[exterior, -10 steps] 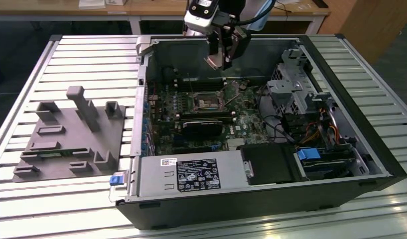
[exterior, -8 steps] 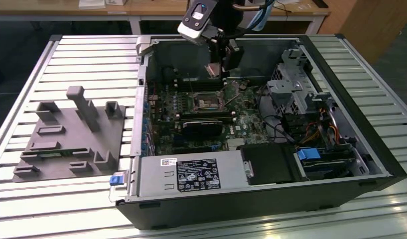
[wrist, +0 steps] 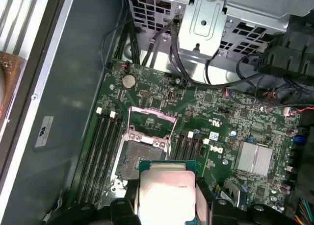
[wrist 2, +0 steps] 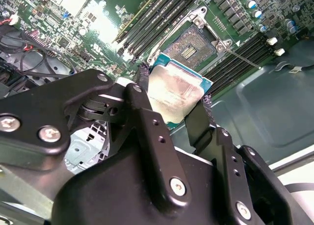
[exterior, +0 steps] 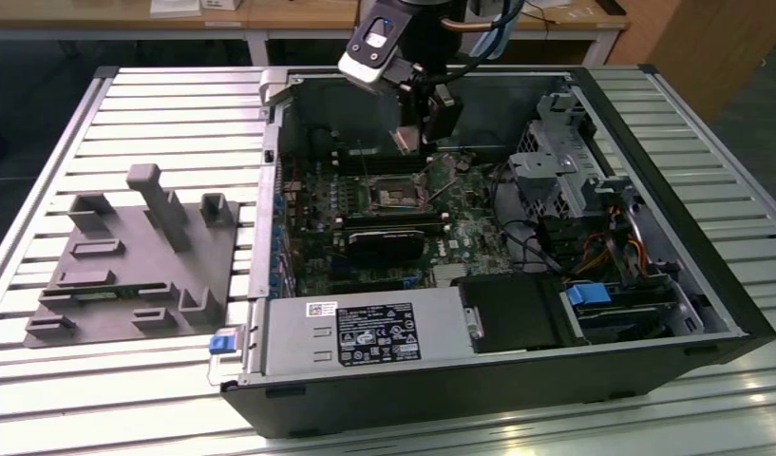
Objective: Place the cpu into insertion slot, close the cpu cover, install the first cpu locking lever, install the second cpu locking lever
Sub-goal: 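Place the cpu into insertion slot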
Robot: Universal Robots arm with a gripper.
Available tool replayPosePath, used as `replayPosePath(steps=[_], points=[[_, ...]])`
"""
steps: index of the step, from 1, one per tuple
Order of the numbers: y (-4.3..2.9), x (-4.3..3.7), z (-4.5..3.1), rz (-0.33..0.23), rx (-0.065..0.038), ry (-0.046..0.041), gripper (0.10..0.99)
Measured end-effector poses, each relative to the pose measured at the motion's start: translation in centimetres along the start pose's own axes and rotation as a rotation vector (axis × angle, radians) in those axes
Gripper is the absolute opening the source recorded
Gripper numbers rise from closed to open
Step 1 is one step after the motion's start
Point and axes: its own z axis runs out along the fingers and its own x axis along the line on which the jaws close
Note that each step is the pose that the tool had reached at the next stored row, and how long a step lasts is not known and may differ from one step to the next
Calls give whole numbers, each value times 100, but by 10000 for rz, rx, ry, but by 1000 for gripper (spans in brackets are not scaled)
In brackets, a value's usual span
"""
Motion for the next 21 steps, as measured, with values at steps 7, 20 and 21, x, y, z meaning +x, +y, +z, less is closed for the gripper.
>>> replayPosePath(steps=[7, 20, 21], points=[[-1, 0, 8, 10, 0, 0, 541], [-1, 4, 28, 245, 2, -35, 541], [-1, 4, 29, 250, 1, -34, 541]])
